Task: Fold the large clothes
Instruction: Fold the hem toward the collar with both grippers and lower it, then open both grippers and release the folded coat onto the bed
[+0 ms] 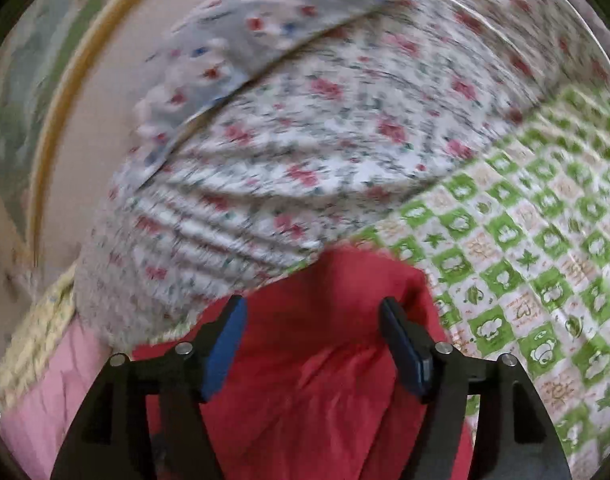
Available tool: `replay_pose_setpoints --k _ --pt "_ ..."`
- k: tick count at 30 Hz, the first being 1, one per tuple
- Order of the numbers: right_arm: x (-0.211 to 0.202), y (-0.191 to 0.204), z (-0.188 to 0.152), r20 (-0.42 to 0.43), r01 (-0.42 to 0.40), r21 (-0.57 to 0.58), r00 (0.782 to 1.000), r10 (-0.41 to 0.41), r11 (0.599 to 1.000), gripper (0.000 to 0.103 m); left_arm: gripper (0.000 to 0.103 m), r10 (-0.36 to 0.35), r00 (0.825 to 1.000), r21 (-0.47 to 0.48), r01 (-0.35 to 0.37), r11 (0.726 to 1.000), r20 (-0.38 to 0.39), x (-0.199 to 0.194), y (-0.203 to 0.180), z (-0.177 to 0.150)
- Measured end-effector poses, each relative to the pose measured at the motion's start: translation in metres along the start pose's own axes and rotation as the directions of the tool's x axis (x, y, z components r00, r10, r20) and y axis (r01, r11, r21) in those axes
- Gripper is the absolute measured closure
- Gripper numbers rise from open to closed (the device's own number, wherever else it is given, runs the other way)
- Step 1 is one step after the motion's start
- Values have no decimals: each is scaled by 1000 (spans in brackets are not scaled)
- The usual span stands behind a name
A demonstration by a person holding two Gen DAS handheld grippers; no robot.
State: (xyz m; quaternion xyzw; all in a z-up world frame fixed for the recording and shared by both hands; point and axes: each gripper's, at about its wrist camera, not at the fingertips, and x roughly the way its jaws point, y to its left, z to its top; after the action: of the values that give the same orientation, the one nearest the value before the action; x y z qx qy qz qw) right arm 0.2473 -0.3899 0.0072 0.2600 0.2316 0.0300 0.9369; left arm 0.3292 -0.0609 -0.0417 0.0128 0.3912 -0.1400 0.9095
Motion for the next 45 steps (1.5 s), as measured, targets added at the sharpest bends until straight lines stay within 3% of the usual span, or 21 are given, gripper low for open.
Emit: replay_pose_setpoints --k 2,5,8,11,14,20,29,40,45 --pt "17 17 -11 -89 13 -103 996 -22 995 31 41 7 1000 -6 -7 1000 -4 4 1 1" --pt "54 39 -31 -213 46 -268 971 -106 962 32 41 12 1000 -13 -12 1000 -17 8 0 5" --pt "87 39 -45 -282 81 -328 943 -179 941 32 41 19 999 -18 -20 1000 -32 13 4 10" --pt "109 28 -42 -265 154 -334 931 -250 930 32 41 33 998 -20 -34 999 -44 21 10 16" --pt "122 11 -32 -278 180 -265 926 -254 947 31 41 33 998 -51 -36 998 -57 32 18 22" --pt "136 -6 -26 -308 173 -167 926 -218 971 31 41 52 995 -100 -61 993 -89 55 26 30" --pt "144 -13 -31 -300 174 -164 929 -217 971 30 41 73 993 -89 -82 993 -97 66 23 25" --pt "150 -10 -30 -288 167 -192 932 -218 967 28 41 -58 998 -125 54 991 -22 10 39 8" --pt "135 -2 -28 -277 162 -191 937 -212 968 28 41 -12 997 -95 4 996 -77 15 43 4"
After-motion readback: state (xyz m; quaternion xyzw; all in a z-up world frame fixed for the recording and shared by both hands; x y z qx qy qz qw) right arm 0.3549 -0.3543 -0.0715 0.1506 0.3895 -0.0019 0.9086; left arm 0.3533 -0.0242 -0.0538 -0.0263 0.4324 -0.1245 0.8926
